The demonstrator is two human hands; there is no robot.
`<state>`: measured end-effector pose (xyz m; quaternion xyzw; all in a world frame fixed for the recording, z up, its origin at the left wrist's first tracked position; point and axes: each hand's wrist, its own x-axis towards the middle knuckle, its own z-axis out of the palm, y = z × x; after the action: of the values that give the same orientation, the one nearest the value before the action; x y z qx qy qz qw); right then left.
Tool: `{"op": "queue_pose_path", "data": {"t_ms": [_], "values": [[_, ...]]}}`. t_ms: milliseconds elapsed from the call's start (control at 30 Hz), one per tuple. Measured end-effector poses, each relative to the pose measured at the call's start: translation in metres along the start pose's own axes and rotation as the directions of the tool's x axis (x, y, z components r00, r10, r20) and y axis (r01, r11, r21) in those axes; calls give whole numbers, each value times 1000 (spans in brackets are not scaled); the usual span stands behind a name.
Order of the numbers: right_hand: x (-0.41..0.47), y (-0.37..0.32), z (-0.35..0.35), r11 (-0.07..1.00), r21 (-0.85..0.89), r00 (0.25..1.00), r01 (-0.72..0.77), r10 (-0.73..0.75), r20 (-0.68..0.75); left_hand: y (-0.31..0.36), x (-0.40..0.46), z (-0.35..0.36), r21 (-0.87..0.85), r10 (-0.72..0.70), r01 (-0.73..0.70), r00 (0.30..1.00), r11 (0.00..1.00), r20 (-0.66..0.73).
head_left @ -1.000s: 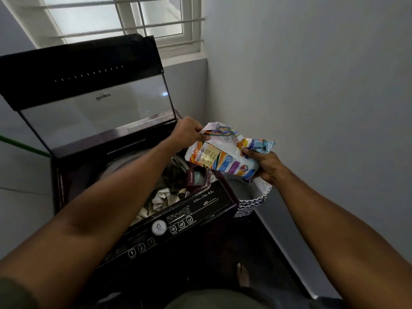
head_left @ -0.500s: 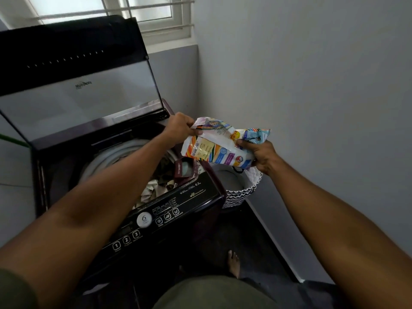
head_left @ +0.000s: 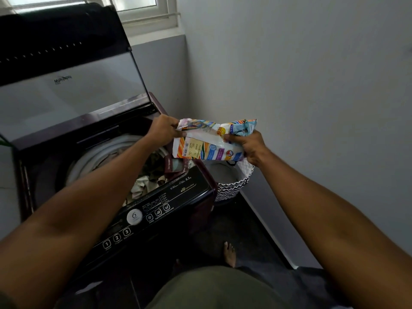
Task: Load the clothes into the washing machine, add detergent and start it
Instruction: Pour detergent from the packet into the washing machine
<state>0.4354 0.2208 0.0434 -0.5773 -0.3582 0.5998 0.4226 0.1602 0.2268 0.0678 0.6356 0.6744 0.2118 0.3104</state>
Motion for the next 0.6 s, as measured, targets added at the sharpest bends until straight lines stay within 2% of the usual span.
{"op": "queue_pose_path", "data": {"t_ms": [200,600], "values": [[1,0,1,994,-97,999,51,-52,-11,-6,-5,6,-41,59,-60,998,997,-33],[3,-9,2,957,-248,986,152,-163,-24,-9,-12,12,-16,46,-47,997,999,-65]]}}
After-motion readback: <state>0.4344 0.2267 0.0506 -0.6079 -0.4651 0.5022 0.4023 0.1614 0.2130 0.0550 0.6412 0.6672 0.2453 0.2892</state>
